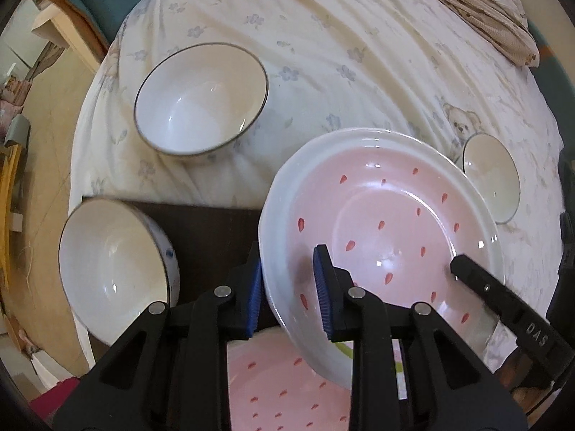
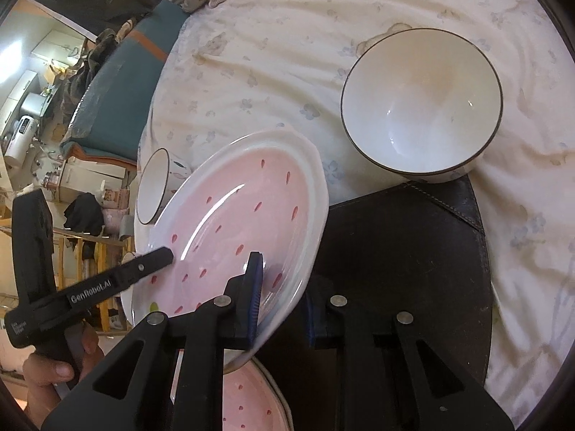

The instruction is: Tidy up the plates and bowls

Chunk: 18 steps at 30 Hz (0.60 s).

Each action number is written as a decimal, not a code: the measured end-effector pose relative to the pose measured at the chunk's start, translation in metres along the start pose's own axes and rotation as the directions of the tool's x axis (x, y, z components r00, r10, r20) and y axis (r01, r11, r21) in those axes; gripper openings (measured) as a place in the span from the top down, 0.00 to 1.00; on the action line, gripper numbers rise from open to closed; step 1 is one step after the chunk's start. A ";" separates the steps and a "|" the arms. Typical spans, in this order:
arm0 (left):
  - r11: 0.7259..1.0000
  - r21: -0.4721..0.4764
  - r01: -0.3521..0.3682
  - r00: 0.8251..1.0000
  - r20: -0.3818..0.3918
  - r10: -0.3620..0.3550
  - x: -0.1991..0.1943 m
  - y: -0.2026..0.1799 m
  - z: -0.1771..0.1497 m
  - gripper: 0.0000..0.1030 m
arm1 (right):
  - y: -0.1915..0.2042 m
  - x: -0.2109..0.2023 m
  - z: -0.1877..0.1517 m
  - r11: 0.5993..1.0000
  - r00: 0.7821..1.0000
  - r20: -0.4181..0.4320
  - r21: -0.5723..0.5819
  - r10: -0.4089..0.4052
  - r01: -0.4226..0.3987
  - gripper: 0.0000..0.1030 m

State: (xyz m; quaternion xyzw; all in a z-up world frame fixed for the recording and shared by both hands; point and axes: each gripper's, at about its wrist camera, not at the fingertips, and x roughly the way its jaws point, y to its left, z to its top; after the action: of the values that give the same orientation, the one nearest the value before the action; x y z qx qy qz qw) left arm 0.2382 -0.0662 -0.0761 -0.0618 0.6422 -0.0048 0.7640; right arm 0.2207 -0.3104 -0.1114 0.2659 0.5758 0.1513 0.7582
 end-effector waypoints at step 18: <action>0.998 -0.025 0.055 0.998 0.009 -0.054 -0.041 0.015 -0.072 0.78 | 0.023 -0.037 -0.039 0.994 1.000 -0.003 -0.113 -0.005 0.005 0.79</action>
State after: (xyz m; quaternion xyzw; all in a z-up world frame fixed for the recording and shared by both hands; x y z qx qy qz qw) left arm 0.1590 -0.0538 -0.0496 -0.0891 0.6370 -0.0171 0.7655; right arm 0.1748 -0.3020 -0.0766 0.2209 0.5683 0.1823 0.7713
